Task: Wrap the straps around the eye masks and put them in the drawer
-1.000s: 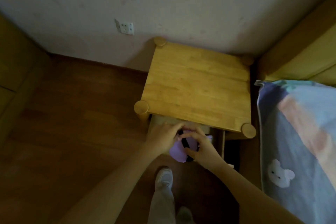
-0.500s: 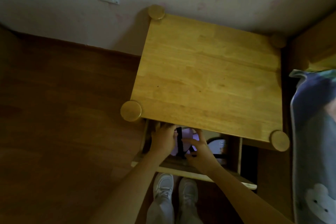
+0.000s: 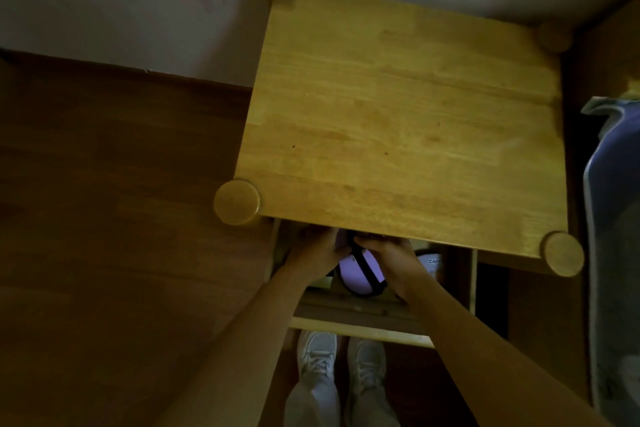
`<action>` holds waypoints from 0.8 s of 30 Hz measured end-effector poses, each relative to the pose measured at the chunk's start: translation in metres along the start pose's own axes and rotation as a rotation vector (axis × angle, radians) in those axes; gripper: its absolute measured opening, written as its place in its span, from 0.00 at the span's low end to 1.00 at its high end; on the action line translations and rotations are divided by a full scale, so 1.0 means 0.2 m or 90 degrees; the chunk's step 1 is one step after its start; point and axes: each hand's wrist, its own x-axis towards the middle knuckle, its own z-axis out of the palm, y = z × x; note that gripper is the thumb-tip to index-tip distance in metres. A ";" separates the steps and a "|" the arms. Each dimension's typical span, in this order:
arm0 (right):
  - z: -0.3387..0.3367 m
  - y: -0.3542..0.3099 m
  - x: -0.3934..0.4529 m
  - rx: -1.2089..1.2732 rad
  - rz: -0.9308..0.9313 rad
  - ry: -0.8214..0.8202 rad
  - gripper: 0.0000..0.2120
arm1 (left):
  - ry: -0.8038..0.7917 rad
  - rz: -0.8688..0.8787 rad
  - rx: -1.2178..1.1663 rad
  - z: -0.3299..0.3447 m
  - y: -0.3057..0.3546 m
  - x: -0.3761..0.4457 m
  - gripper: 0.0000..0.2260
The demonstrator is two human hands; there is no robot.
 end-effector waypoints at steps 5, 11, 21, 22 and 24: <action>-0.01 -0.01 0.04 -0.098 0.023 0.006 0.17 | -0.072 0.066 0.252 0.02 0.02 0.00 0.26; -0.02 -0.03 0.03 -0.356 -0.047 -0.102 0.13 | -0.065 0.031 0.297 0.05 0.04 0.01 0.25; -0.13 -0.02 -0.11 -0.690 -0.278 -0.151 0.16 | -0.026 0.081 0.324 -0.02 0.11 -0.08 0.25; -0.14 -0.02 -0.14 -0.692 -0.310 -0.146 0.15 | 0.005 0.096 0.318 -0.02 0.13 -0.11 0.25; -0.16 -0.02 -0.22 -0.717 -0.365 -0.123 0.13 | 0.041 0.120 0.296 -0.02 0.16 -0.19 0.25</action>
